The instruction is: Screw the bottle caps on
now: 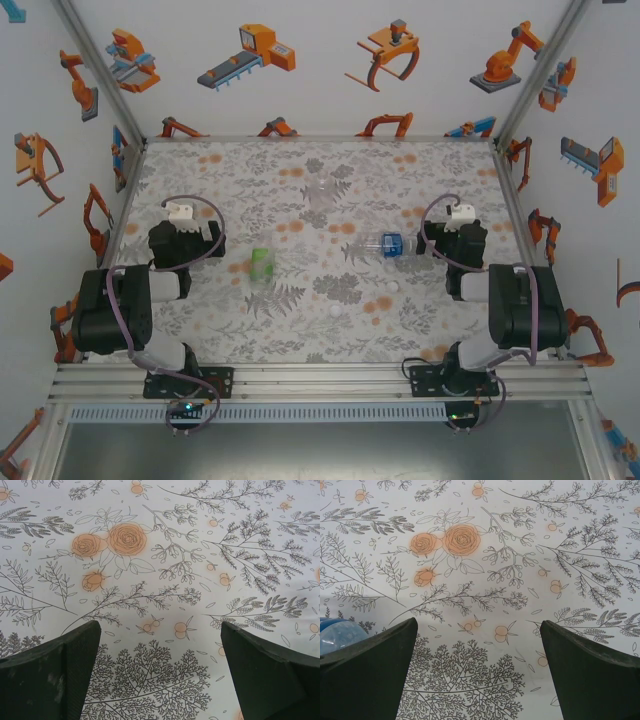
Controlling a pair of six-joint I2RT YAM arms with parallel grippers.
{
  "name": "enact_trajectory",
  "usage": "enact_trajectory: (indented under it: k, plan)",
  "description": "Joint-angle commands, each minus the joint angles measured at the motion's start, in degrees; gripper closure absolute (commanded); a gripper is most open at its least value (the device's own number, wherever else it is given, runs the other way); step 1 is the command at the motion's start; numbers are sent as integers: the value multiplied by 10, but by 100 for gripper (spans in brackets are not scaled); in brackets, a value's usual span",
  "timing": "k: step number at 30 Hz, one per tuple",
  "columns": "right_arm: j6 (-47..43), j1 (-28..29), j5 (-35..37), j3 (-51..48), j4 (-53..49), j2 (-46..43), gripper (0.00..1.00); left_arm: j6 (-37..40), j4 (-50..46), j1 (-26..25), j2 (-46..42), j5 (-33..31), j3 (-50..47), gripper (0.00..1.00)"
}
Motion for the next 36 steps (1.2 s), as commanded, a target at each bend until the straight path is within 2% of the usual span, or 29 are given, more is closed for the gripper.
enact_trajectory:
  k: [1, 32, 36]
  plan:
    - [-7, -5, -7, -1, 17, 2, 1, 0, 18, 2, 2, 15, 1, 3]
    - [-4, -5, 3, 0, 16, 2, 1, -1, 19, 2, 2, 13, 0, 3]
    - [-4, -4, 3, 0, -1, -22, 1, -1, 18, 2, -2, 14, 1, 3]
